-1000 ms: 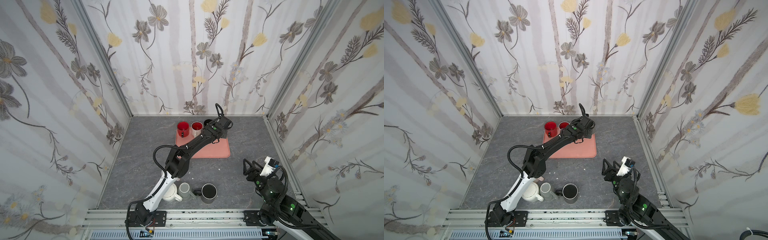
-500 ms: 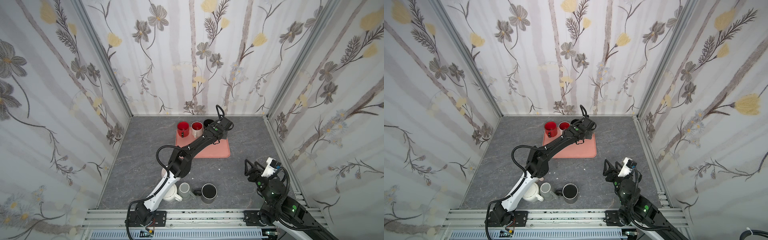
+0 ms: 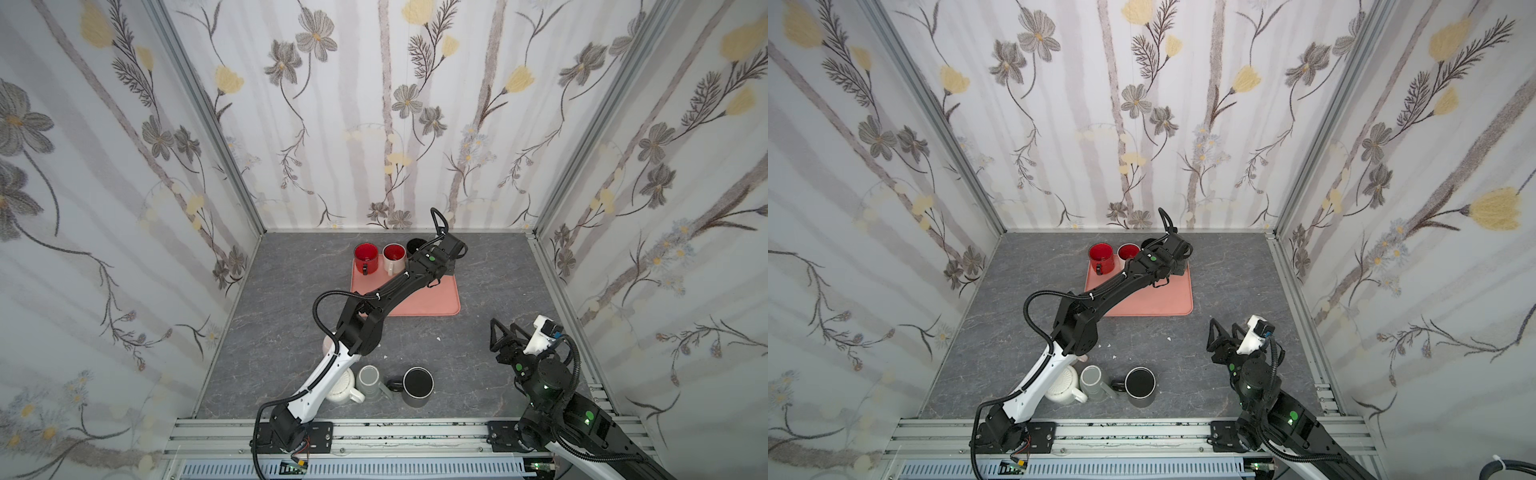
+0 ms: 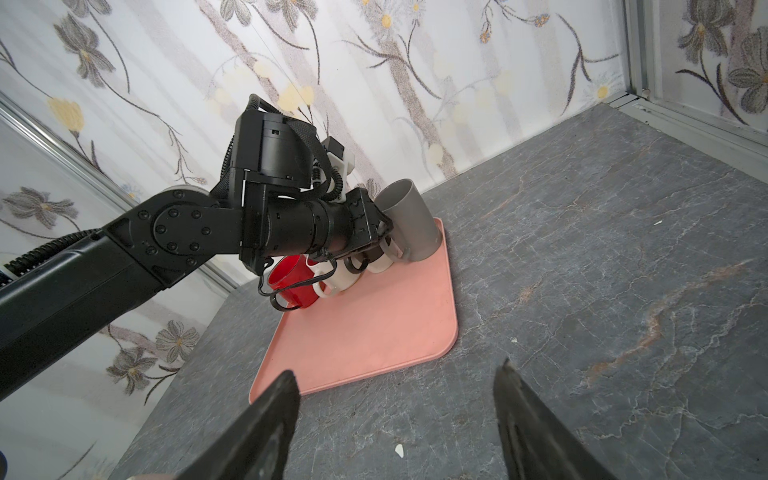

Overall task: Turn the mug right side up
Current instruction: 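Release the grey mug and raise the left gripper from the tray, then move the right gripper over the upside-down pink mug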

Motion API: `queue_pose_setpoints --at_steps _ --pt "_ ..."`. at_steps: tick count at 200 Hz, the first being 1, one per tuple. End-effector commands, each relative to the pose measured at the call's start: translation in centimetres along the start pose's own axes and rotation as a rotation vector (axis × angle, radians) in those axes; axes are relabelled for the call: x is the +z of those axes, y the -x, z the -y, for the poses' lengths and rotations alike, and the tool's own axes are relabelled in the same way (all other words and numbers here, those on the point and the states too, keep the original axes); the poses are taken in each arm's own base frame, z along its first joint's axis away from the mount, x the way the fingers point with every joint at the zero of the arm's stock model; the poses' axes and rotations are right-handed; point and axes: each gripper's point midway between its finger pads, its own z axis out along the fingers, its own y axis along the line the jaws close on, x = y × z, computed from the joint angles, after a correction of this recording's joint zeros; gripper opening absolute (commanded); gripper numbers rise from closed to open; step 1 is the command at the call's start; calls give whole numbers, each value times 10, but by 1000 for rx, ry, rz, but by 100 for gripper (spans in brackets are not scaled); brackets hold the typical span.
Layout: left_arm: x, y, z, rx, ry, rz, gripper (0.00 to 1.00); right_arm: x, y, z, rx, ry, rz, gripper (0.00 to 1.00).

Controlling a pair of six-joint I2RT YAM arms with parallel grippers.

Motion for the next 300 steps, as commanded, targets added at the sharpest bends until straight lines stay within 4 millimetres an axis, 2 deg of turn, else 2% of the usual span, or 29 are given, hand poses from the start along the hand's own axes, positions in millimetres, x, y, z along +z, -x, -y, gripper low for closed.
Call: queue_pose_setpoints --at_steps 1,21,45,58,89,112,137,167,185,191,220,225,230,252,272,300 --pt "-2 12 4 -41 -13 41 33 0 1 2 1 -13 6 74" --pt "-13 22 9 -63 -42 56 39 0 0 2 1 -9 0 74" --pt "-43 49 23 -92 -119 111 45 2 -4 -1 -4 -2 -21 75" --pt "-68 67 33 -109 -177 158 49 3 -7 -4 -11 7 -36 75" --pt "-127 94 45 -144 -307 255 59 7 -16 -12 -25 42 -76 75" --pt "-164 96 47 -162 -396 287 65 9 -23 -20 -34 78 -108 76" --pt "-206 90 37 -192 -478 331 70 13 -36 -31 -54 124 -162 77" --pt "-247 69 9 -221 -516 379 79 19 -56 -44 -81 182 -245 77" --pt "-272 58 -11 -235 -519 413 94 22 -68 -53 -95 219 -293 77" --pt "-274 47 -21 -236 -506 409 100 23 -72 -57 -99 235 -307 77" --pt "-305 23 -60 -249 -458 456 100 26 -92 -79 -121 333 -392 77" --pt "-305 16 -66 -248 -444 456 100 26 -96 -82 -127 349 -409 77" --pt "-316 15 -74 -256 -441 479 100 27 -100 -86 -134 367 -426 78" --pt "-319 -12 -107 -257 -357 478 100 28 -119 -100 -167 417 -505 77" --pt "-319 -32 -132 -264 -288 465 100 23 -131 -122 -218 485 -555 78" --pt "-329 -47 -161 -290 -216 493 100 14 -153 -153 -328 559 -640 78"
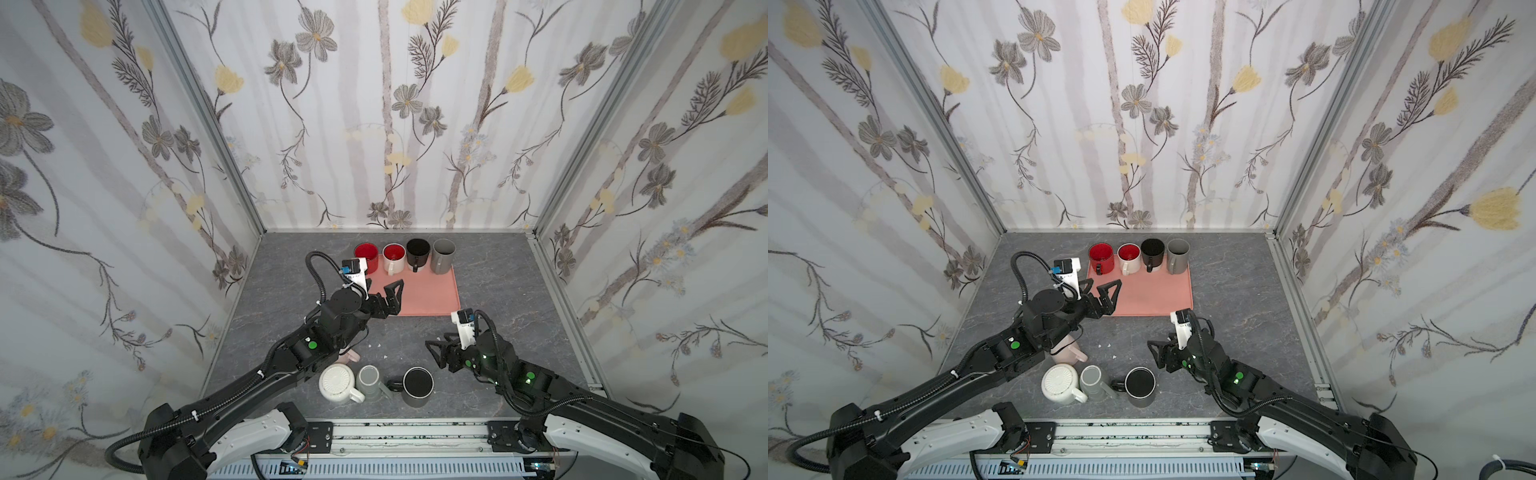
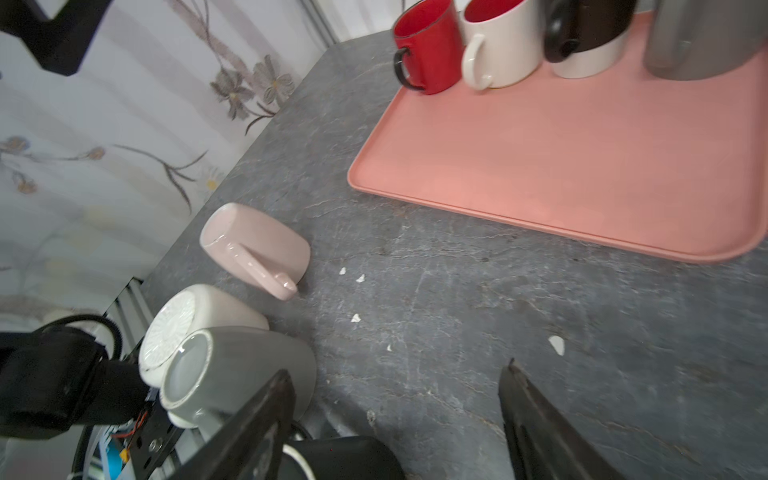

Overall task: Turn the mug right side up
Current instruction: 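Move the right gripper over the upside-down pink mug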

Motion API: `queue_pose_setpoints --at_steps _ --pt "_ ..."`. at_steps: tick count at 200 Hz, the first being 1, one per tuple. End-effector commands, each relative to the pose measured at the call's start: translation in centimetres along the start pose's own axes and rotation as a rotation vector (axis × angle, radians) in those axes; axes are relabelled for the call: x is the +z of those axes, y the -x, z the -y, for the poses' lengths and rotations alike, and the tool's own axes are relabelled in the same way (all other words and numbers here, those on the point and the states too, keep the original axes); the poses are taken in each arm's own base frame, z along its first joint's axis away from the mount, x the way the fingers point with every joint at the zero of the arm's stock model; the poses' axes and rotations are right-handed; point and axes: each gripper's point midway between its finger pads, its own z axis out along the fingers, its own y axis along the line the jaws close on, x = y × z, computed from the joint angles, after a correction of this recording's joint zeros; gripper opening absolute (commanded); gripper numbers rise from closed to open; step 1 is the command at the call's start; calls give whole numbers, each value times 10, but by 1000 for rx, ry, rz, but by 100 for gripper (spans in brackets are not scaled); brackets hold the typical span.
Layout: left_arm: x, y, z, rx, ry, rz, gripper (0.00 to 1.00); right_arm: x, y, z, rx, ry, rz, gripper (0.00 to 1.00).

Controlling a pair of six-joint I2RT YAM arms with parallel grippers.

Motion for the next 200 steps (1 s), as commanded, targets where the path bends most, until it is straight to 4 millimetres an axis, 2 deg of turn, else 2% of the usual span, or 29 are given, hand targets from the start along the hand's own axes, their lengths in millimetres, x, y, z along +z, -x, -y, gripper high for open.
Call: queue_pose_setpoints --at_steps 1,31,61,67,71,75,88,110,137,162,180,200 --pt "-14 4 -26 5 96 51 100 9 5 -35 -101 96 -27 78" --pt "-36 8 -49 -5 172 100 100 28 -9 -65 -198 130 -119 80" --pt "-58 16 -67 -23 230 162 100 53 -12 -92 -272 145 -152 80" --pt "-61 16 -71 -31 243 172 100 58 -12 -97 -279 152 -157 79" --pt "-64 18 -73 -37 246 182 100 64 -19 -96 -285 148 -180 79" --pt "-67 19 -74 -42 252 191 100 69 -10 -106 -284 161 -167 78" --pt "-76 23 -81 -61 271 217 100 84 -11 -113 -298 164 -198 73" --pt "-92 29 -88 -86 279 261 100 109 -18 -116 -319 148 -252 65" --pt "-106 33 -92 -113 254 305 100 135 -32 -113 -332 127 -332 62" --pt "-112 34 -95 -117 253 323 100 150 -41 -110 -336 112 -403 61" --pt "-112 34 -95 -110 259 320 100 158 -50 -106 -337 108 -458 57" --pt "-112 34 -96 -106 260 322 100 164 -55 -110 -352 127 -489 56"
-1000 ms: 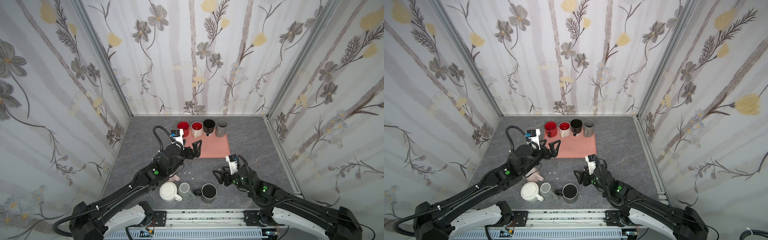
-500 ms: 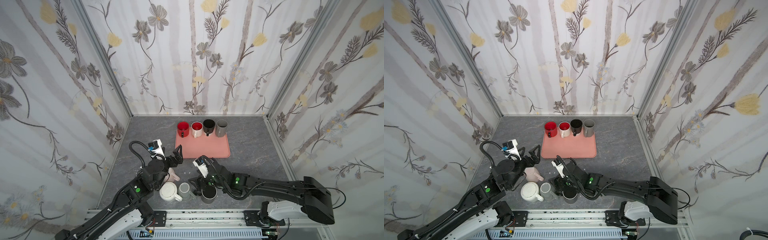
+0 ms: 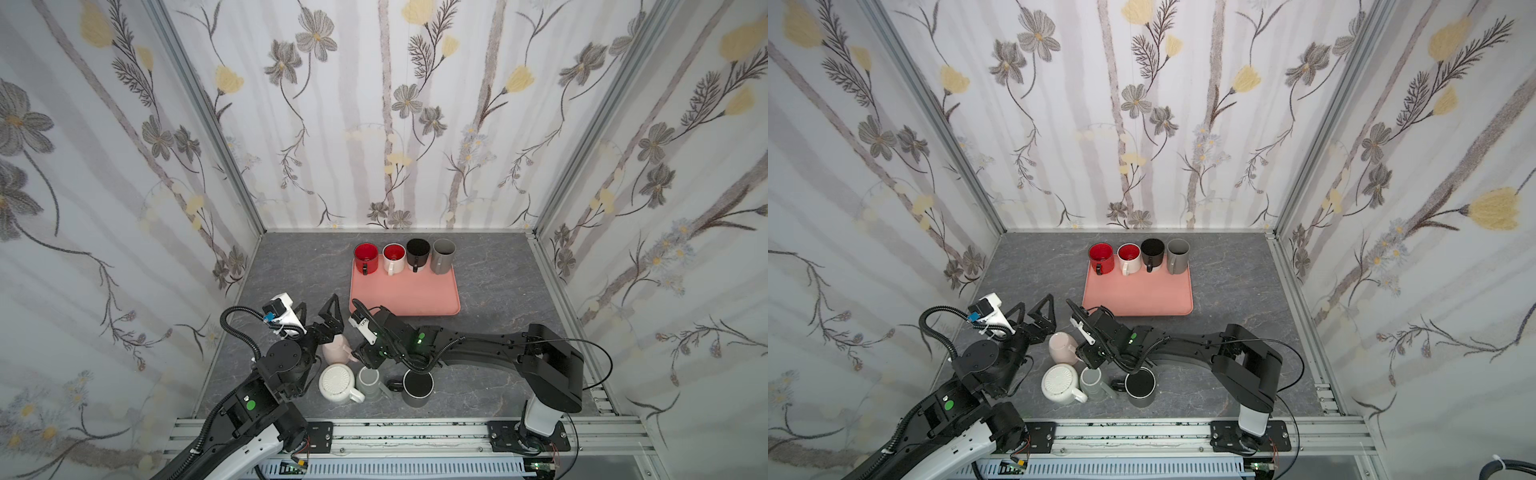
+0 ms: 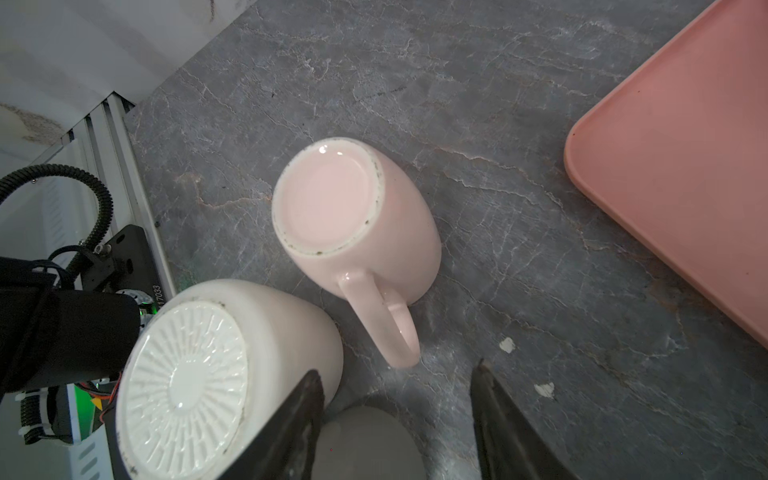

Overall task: Turn the mug right side up
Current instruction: 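Move the right gripper over the upside-down pink mug, then lower the right gripper onto the pink mug and grasp its base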

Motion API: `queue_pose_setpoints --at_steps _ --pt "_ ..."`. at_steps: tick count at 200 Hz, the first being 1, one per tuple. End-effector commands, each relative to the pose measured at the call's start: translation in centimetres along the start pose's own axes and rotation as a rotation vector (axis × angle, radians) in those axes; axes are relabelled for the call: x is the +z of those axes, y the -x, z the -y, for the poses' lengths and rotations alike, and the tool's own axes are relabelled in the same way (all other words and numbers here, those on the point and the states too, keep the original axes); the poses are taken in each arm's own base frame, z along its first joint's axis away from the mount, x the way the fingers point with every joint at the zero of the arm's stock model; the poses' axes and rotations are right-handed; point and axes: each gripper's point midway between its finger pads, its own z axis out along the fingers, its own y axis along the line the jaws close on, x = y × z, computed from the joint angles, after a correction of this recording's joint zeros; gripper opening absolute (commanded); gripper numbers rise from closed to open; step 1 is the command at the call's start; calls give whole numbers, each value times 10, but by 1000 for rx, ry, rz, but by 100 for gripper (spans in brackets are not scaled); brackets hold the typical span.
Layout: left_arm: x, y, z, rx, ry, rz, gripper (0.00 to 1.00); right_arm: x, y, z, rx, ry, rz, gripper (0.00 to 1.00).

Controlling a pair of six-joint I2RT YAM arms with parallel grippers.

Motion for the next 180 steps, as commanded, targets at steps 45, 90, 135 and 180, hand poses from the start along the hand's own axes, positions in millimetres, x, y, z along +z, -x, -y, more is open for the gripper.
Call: queue_pose_setpoints --at_steps 45,90,135,180 --pt "1 1 -4 8 19 13 100 18 -13 -10 -76 66 -106 55" --pt "1 0 -4 2 21 11 100 30 -11 -5 -103 62 -114 47" --pt "2 -3 -5 -2 23 4 100 42 -9 -4 -119 69 -111 44" --pt "3 -2 -4 -5 25 3 100 50 -6 -6 -121 83 -101 36"
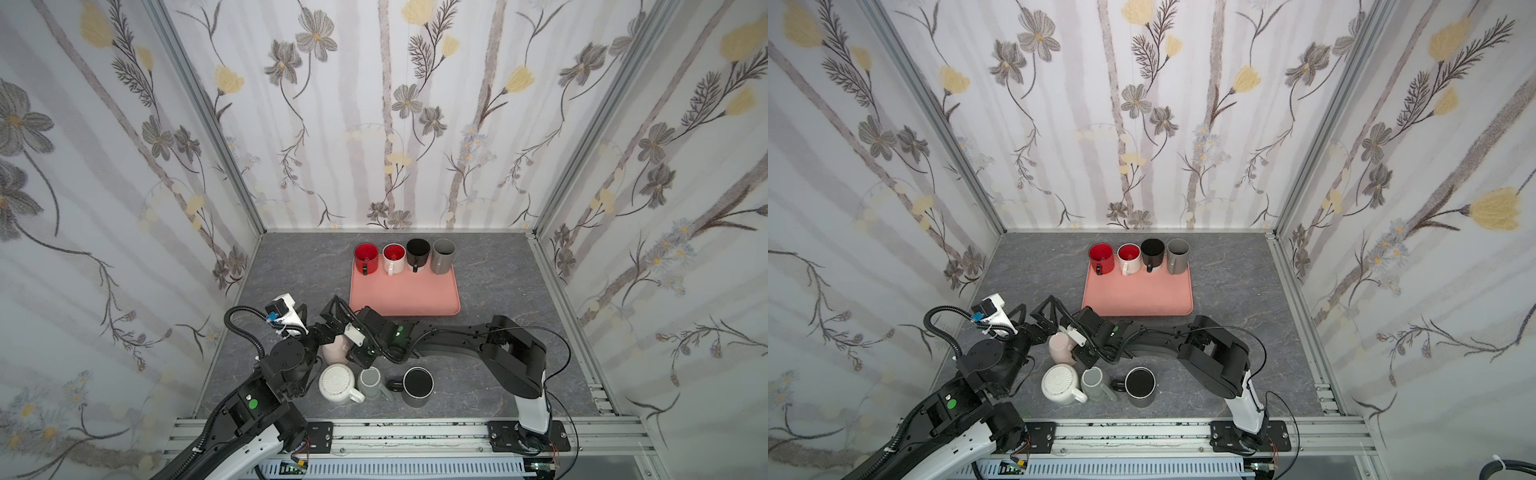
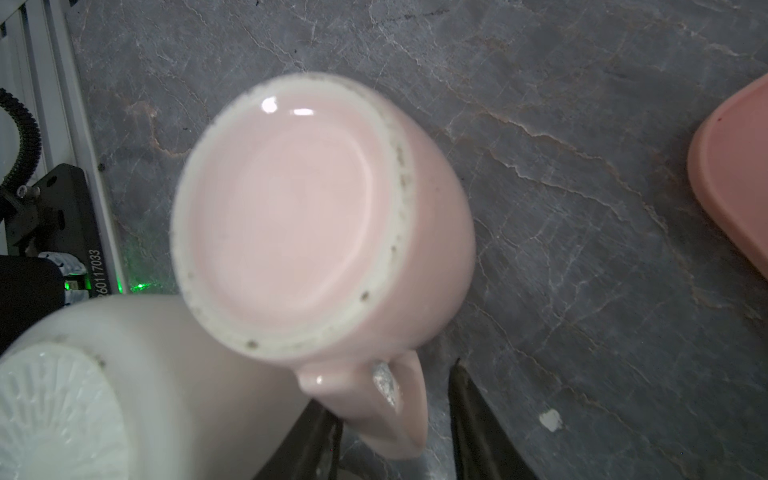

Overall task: Turn the mug right side up
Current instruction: 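Lower the right gripper onto the pink mug and grasp its base, then lift the pink mug and rotate its opening toward the left gripper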

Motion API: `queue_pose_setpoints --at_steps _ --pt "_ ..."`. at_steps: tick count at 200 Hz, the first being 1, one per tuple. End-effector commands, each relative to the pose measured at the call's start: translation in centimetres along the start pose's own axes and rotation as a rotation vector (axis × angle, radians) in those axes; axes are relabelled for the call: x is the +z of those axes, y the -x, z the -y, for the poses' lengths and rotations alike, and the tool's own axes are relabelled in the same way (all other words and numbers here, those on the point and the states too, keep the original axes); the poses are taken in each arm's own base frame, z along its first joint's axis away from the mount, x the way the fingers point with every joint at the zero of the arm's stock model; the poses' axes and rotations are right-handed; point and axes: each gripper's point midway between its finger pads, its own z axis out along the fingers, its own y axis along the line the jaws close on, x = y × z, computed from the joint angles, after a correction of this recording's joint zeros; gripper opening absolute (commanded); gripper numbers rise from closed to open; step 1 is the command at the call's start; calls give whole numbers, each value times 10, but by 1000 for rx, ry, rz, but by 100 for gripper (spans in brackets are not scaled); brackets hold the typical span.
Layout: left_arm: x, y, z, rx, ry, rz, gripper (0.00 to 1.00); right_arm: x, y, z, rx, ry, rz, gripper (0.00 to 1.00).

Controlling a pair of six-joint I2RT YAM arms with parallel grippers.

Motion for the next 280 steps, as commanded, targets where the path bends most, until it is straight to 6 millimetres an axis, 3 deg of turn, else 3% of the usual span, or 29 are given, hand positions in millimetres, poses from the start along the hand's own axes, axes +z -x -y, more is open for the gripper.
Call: queue_pose_setpoints --at_steps 1,58,119,185,249,280 --pt "0 4 0 -19 7 17 100 1 9 -3 -26 20 28 36" --pt "0 2 3 -27 -13 8 100 2 14 0 -35 8 53 16" --pt "0 3 6 -34 -24 2 100 -11 17 20 -25 -89 117 0" --pt "4 -2 11 -32 -38 -19 100 -53 29 43 29 -127 272 0" --pt "6 -7 11 -35 -37 -27 100 -80 33 24 68 190 387 0" --pt "7 -8 11 -35 -36 -28 100 -87 23 10 73 358 394 0"
